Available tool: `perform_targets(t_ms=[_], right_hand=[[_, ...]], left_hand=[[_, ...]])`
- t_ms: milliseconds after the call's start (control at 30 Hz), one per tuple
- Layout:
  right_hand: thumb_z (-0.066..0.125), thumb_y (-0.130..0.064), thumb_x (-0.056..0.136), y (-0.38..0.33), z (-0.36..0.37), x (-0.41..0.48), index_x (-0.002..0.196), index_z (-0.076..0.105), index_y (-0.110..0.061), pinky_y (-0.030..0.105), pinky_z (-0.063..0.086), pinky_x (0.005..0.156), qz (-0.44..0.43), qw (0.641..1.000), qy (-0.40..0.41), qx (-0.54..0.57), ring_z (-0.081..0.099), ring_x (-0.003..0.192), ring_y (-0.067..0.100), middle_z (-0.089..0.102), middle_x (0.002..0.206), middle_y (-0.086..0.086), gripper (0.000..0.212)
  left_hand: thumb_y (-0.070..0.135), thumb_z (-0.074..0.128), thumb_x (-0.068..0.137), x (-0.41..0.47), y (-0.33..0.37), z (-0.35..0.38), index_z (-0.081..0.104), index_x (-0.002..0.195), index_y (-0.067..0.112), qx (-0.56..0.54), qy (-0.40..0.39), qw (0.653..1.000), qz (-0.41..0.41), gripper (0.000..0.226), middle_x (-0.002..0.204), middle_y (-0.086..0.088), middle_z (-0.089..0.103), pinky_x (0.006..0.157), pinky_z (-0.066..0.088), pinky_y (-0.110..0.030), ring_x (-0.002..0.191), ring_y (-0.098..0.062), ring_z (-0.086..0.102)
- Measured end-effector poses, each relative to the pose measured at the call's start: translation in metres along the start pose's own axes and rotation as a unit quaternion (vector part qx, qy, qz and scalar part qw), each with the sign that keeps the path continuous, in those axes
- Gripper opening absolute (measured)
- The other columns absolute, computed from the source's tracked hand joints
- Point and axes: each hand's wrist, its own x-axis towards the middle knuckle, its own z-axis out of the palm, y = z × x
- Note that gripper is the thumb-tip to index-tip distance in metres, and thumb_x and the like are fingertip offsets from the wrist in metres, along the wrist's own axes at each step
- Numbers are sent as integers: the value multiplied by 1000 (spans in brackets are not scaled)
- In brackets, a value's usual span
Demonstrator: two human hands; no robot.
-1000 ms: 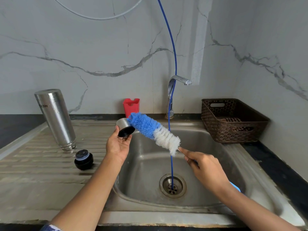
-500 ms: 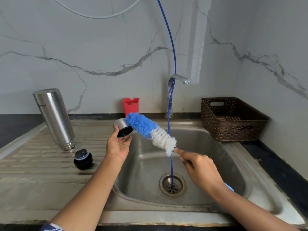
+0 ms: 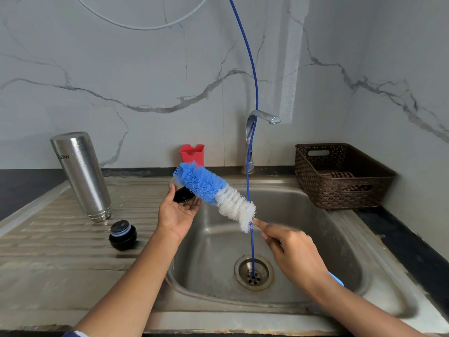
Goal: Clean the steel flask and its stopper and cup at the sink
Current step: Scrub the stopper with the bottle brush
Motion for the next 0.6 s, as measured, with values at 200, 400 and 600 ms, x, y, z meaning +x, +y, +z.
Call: perform_targets(t_ms=[200, 400, 600], right_hand=[[50, -26, 96, 2, -2, 2, 126, 53, -51, 29, 49, 75, 11, 1000, 10, 12, 62, 102, 15, 71, 102, -13, 39], [49, -30, 97, 6, -5, 2, 126, 53, -51, 32, 49, 80, 42, 999, -7, 19, 60, 106, 19, 71, 104, -10, 36], [52, -29, 96, -1, -5, -4, 126, 54, -50, 31, 51, 78, 12, 999, 4, 34, 64, 95, 14, 72, 96, -12, 37]], left_hand=[[41, 50, 95, 2, -1, -1, 62, 98, 20, 62, 23, 998, 0, 25, 100, 0, 68, 103, 33, -34, 103, -13, 57], [42, 46, 96, 0, -3, 0, 61, 100, 17, 42, 25, 999, -5, 29, 96, -2, 67, 81, 38, -26, 92, -12, 56], [41, 53, 93, 0, -4, 1, 61, 110, 16, 30, 4, 1000, -3, 31, 100, -4, 67, 84, 41, -26, 90, -15, 58]])
